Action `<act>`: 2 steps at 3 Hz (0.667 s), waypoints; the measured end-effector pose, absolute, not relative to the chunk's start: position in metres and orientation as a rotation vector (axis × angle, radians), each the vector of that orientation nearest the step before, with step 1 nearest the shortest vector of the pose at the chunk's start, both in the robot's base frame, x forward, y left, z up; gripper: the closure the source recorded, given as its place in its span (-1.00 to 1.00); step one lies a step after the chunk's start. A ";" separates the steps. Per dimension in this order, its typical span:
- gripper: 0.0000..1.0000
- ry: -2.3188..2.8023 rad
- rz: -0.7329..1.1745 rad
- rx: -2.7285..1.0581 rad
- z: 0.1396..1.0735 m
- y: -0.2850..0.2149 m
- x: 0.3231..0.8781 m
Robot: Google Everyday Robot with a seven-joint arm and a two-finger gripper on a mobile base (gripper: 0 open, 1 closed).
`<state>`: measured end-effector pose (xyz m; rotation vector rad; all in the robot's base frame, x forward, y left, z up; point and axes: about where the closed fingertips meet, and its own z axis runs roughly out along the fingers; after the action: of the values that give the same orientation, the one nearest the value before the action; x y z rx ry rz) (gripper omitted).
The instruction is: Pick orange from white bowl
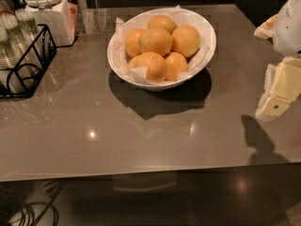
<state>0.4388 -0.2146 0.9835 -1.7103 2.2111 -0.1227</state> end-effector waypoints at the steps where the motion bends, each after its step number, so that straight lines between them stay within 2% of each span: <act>1: -1.00 2.189 -0.117 -1.710 0.989 -0.212 0.442; 2: -1.00 2.129 -0.095 -1.760 1.003 -0.202 0.462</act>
Offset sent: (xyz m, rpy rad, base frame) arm 0.0517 0.0269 0.0477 0.0480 -0.0371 0.1471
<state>0.4623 -0.2017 1.0026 -1.7605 2.1287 -0.0947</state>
